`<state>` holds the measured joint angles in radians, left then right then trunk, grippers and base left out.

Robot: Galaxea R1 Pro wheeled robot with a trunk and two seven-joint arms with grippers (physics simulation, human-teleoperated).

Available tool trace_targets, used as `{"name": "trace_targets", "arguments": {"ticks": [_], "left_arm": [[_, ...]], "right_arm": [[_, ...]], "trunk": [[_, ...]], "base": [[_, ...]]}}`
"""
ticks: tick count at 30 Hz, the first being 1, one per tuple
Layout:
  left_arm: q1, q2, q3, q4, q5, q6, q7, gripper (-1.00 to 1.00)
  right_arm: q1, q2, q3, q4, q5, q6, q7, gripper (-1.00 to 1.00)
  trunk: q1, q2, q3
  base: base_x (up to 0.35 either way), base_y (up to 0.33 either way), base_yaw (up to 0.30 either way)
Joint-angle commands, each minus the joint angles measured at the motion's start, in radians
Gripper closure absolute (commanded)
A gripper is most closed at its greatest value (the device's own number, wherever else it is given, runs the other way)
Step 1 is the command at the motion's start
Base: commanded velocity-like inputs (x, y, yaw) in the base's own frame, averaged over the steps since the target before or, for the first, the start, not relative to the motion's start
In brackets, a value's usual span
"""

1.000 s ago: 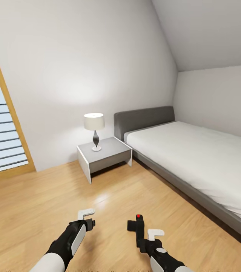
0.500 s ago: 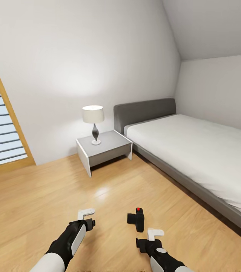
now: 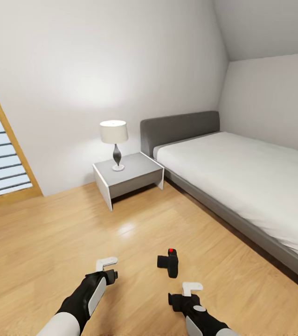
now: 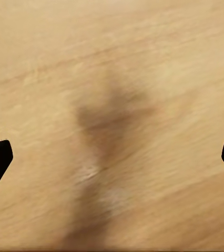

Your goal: Attach the digital camera to the camera tripod in the bedroom.

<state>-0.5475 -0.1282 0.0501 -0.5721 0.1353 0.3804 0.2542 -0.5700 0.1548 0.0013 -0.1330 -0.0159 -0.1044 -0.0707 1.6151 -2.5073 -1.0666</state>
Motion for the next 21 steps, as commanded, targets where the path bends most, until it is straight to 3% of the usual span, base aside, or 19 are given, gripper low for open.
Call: {"name": "trace_targets", "arguments": {"ticks": [1,8,16,21], "left_arm": [[0.000,-0.001,0.002,-0.002,0.011,0.003,0.005,-1.00],[0.000,0.000,0.003,-0.018,0.010,0.001,0.008,-1.00],[0.000,0.000,0.004,-0.071,0.011,0.012,0.007,-1.00],[0.000,0.000,0.004,-0.076,0.011,0.013,0.007,-1.00]], "right_arm": [[-0.001,0.001,0.000,-0.001,-0.002,-0.003,-0.003,-1.00],[-0.002,0.004,0.001,-0.042,-0.001,0.005,-0.004,-1.00],[-0.002,0.016,-0.004,-0.206,-0.010,0.013,-0.006,-1.00],[-0.001,0.017,0.000,-0.232,-0.005,0.018,-0.002,-1.00]], "trunk": [[0.000,-0.001,-0.005],[0.003,-0.002,-0.032],[0.007,-0.004,-0.063],[0.009,-0.005,-0.082]], "base": [[0.000,0.000,0.000],[0.000,0.000,0.000],[0.000,0.000,0.000],[0.000,0.000,0.000]]}}
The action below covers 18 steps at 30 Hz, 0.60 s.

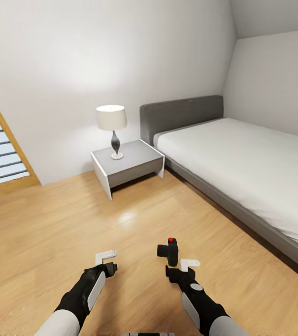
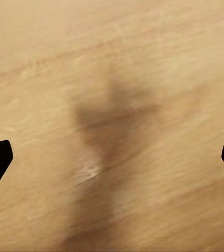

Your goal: Attach the digital camera to the camera tripod in the bedroom.

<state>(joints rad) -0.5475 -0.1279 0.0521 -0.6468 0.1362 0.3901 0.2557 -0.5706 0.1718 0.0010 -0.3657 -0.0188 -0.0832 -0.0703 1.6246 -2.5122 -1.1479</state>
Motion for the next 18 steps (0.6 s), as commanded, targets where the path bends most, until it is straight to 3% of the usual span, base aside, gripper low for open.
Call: {"name": "trace_targets", "arguments": {"ticks": [1,18], "left_arm": [[0.000,-0.001,0.002,-0.002,0.011,0.004,0.005,-1.00],[0.000,-0.001,-0.002,-0.007,0.011,0.005,0.006,-1.00]], "right_arm": [[0.000,0.000,0.001,-0.001,-0.002,0.000,-0.002,-1.00],[0.000,-0.001,0.002,-0.007,0.000,0.022,0.017,-1.00]], "trunk": [[0.000,-0.001,-0.005],[0.008,-0.005,-0.071]], "base": [[0.000,0.000,0.000],[0.000,0.000,0.000]]}}
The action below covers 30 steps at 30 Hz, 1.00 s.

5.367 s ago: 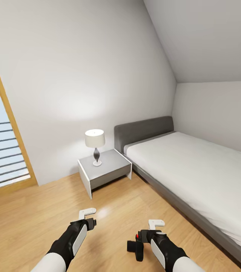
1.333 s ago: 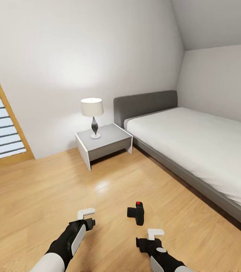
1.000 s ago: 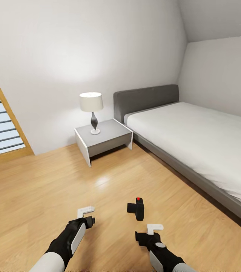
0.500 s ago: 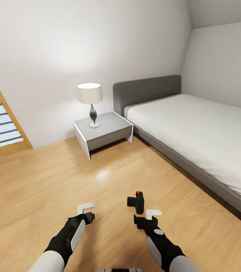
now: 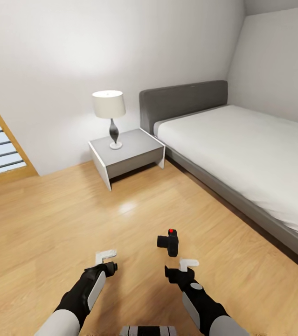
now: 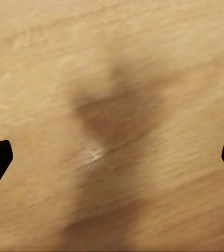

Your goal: Attach the digital camera to the camera tripod in the bedroom.

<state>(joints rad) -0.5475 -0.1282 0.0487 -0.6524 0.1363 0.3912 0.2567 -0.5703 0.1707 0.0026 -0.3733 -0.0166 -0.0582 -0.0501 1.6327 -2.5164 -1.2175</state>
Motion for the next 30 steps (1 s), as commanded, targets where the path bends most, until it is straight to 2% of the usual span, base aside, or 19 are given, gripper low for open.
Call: {"name": "trace_targets", "arguments": {"ticks": [1,30], "left_arm": [[0.000,-0.001,0.000,-0.002,0.010,0.003,0.005,-1.00],[0.000,-0.002,-0.003,-0.003,0.010,0.001,0.006,-1.00]], "right_arm": [[-0.001,-0.001,0.000,0.003,-0.002,-0.003,-0.003,-1.00],[-0.002,-0.011,0.001,-0.018,0.001,-0.003,-0.004,-1.00]], "trunk": [[0.000,-0.001,-0.005],[0.013,-0.007,-0.117]], "base": [[0.000,0.000,0.000],[0.000,0.000,0.000]]}}
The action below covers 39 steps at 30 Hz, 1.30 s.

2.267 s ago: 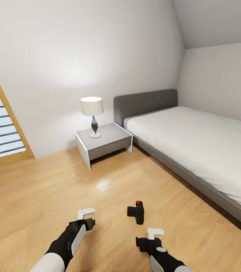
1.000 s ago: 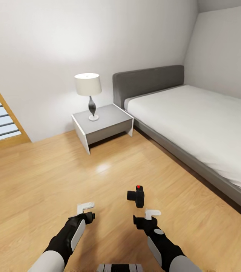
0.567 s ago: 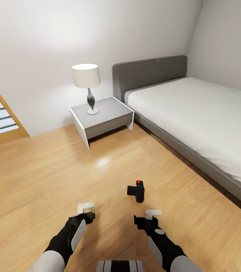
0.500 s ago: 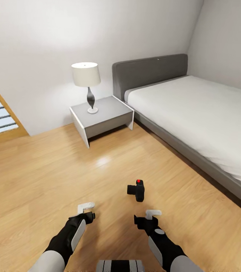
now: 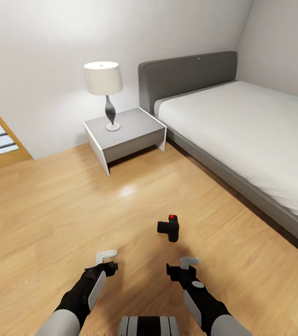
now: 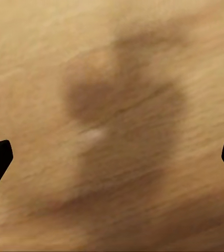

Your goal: Attach the digital camera to the camera tripod in the bedroom.

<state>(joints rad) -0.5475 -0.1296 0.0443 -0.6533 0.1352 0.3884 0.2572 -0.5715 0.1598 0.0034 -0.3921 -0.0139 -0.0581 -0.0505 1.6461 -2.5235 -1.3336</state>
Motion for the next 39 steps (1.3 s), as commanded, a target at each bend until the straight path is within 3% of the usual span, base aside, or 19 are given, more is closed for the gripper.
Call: {"name": "trace_targets", "arguments": {"ticks": [1,4,12,16,22,39], "left_arm": [[0.000,-0.001,0.002,-0.002,0.011,0.003,0.005,-1.00],[0.000,-0.001,0.001,-0.002,0.010,0.002,0.005,-1.00],[0.002,0.002,0.010,-0.009,0.044,-0.020,0.011,-1.00],[0.002,0.003,0.011,-0.001,0.039,-0.025,0.008,-1.00],[0.002,0.004,0.010,0.002,0.056,-0.043,0.007,-1.00],[0.002,0.003,0.009,0.001,0.066,-0.051,0.007,-1.00]], "right_arm": [[0.000,0.000,0.001,-0.001,-0.002,-0.003,-0.003,-1.00],[0.000,-0.001,0.001,-0.007,-0.001,-0.003,-0.003,-1.00],[-0.011,-0.043,-0.004,-0.052,-0.003,0.022,-0.024,-1.00],[-0.011,-0.024,0.004,-0.068,0.004,0.011,-0.027,-1.00],[-0.011,-0.038,0.009,-0.102,0.008,0.013,-0.030,-1.00],[-0.011,-0.051,0.002,-0.146,0.102,0.064,-0.032,-1.00]], "trunk": [[0.000,-0.001,-0.005],[0.002,-0.001,-0.016],[0.002,-0.001,-0.016],[0.002,-0.001,-0.016],[0.002,-0.001,-0.016],[0.002,-0.001,-0.016]], "base": [[0.000,0.000,0.000],[0.000,0.000,0.000],[0.000,0.000,0.000],[0.000,0.000,0.000],[0.000,0.000,0.000],[0.000,0.000,-0.017]]}}
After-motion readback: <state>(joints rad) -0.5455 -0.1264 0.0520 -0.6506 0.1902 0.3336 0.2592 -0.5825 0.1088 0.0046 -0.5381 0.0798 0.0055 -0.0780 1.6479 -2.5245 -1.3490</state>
